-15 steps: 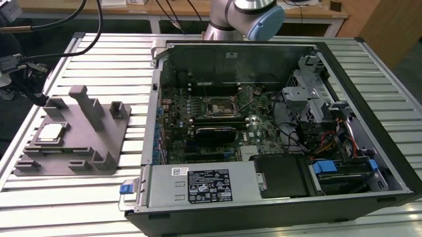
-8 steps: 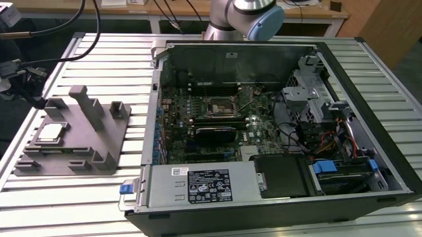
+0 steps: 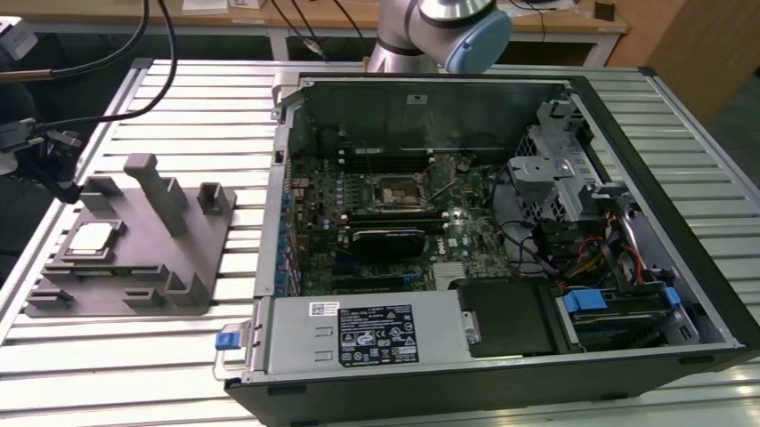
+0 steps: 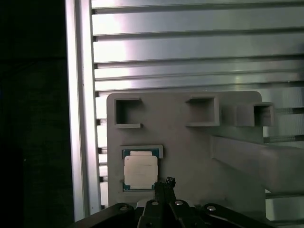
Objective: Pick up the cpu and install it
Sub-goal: 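Pick up the cpu and move it towards the insertion slot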
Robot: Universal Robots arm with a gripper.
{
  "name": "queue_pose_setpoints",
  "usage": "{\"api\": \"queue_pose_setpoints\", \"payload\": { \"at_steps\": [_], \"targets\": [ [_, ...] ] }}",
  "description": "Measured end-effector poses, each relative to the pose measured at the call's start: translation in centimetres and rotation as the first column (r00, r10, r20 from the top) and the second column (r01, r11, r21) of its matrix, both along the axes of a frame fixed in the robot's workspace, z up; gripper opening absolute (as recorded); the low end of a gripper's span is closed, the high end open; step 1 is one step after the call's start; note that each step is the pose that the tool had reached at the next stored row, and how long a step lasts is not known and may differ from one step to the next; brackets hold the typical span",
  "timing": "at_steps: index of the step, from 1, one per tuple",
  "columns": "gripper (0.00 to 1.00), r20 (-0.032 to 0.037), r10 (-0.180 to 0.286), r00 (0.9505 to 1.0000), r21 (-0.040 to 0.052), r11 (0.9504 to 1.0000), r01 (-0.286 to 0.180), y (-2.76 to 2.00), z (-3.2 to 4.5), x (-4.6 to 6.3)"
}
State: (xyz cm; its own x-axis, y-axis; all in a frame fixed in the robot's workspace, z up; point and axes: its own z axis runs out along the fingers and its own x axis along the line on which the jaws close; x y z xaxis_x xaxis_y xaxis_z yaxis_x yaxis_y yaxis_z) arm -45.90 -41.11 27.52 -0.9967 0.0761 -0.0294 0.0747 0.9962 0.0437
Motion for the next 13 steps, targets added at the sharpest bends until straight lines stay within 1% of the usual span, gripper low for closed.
{"api": "queue_pose_setpoints", "payload": {
  "at_steps": [13],
  "targets": [
    [0.11,-0.0001,0.0,1.0,0.0,1.0,0.0,-0.14,-2.16,-0.9]
  ]
}}
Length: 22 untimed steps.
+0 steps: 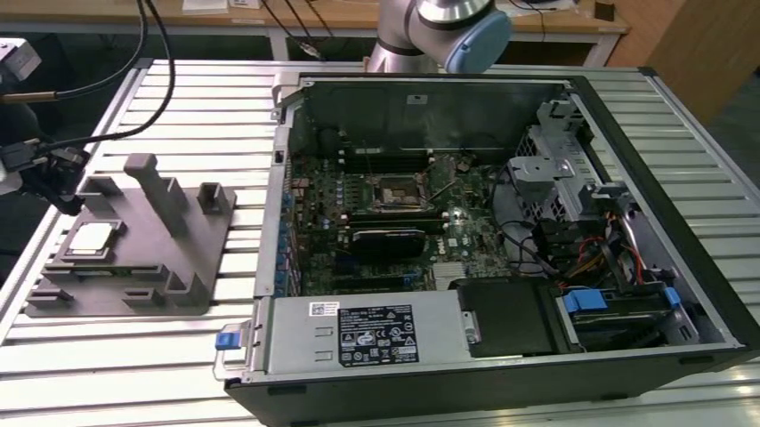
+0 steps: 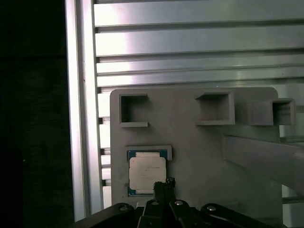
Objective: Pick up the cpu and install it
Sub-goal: 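Pick up the cpu and move it towards the insertion slot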
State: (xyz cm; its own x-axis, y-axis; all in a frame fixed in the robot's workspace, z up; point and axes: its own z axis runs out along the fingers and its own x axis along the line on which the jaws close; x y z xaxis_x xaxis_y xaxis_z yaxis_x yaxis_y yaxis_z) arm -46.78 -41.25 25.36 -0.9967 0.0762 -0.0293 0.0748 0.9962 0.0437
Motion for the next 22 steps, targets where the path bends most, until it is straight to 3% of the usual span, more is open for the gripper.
{"api": "queue_pose_setpoints", "payload": {
  "at_steps": [22],
  "targets": [
    [0.11,0.0001,0.0,1.0,-0.0001,1.0,0.0,-0.22,-3.8,-1.1]
  ]
}}
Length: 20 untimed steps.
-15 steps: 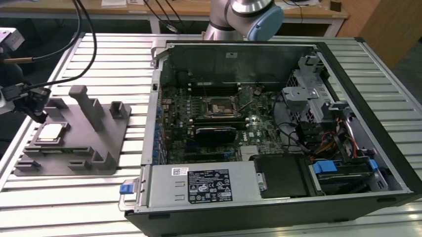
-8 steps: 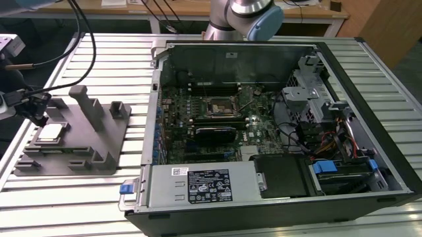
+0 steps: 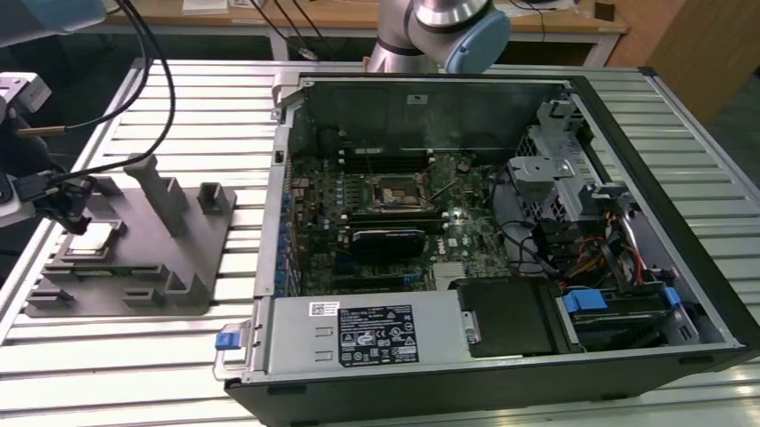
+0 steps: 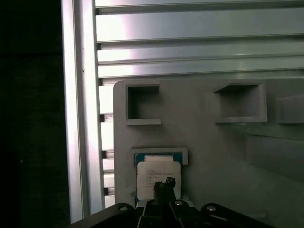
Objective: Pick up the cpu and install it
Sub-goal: 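Pick up the cpu and move it towards the insertion slot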
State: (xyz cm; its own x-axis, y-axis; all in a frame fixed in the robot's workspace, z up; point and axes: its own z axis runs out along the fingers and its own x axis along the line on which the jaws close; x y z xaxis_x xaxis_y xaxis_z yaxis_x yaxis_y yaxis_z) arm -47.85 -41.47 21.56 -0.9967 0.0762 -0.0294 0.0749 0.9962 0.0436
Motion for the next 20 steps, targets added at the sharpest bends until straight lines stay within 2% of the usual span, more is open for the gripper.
{"api": "queue_pose_setpoints", "payload": {
  "at_steps": [7,10,15,20],
  "targets": [
    [0.11,-0.0001,0.0,1.0,0.0,1.0,0.0,-0.02,-1.13,-0.1],
    [0.11,-0.0001,0.0,1.0,-0.0002,1.0,0.0,-0.02,-1.21,-0.2],
    [0.11,0.0,0.0,1.0,-0.0002,1.0,0.0,-0.03,-1.8,-0.2],
    [0.11,0.0,0.0,1.0,-0.0005,1.0,0.0,-0.03,-1.8,-0.2]
  ]
}}
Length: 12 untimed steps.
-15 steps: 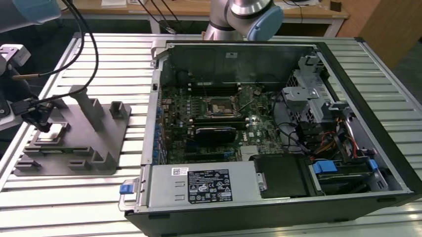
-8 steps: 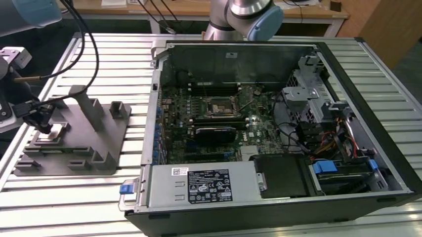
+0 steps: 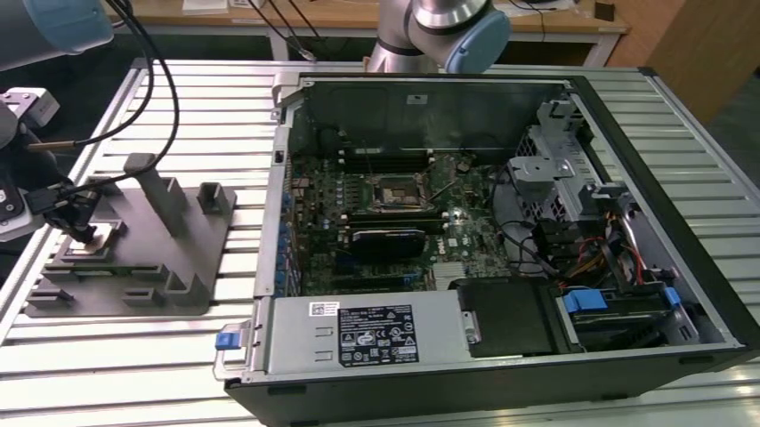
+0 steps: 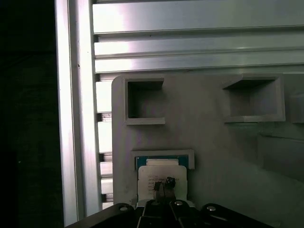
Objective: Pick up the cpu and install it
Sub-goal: 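Pick up the cpu and move it towards the insertion slot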
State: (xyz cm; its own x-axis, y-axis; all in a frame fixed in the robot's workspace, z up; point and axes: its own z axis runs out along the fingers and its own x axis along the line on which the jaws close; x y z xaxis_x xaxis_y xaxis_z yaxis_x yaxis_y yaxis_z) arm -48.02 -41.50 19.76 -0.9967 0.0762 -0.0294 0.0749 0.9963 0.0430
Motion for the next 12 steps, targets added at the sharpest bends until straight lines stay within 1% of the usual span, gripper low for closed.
{"api": "queue_pose_setpoints", "payload": {
  "at_steps": [4,6,7,8,9,11,12],
  "targets": [
    [0.11,0.0,0.0,1.0,-0.0001,1.0,0.0,0.0,0.0,0.0],
    [0.23,0.0,0.0,1.0,-0.0002,1.0,0.0,0.0,0.0,0.0],
    [0.23,0.0,0.0,1.0,-0.0003,1.0,0.0,0.0,0.0,0.0],
    [0.29,0.0,0.0,1.0,-0.0003,1.0,0.0,0.0,0.0,0.0],
    [0.29,0.0,0.0,1.0,-0.0004,1.0,0.0,0.0,0.0,0.0],
    [0.41,0.0001,0.0,1.0,-0.0004,1.0,0.0,0.0,-0.01,0.0],
    [0.41,0.0001,0.0,1.0,-0.0005,1.0,0.0,0.0,-0.01,0.0]
  ]
}}
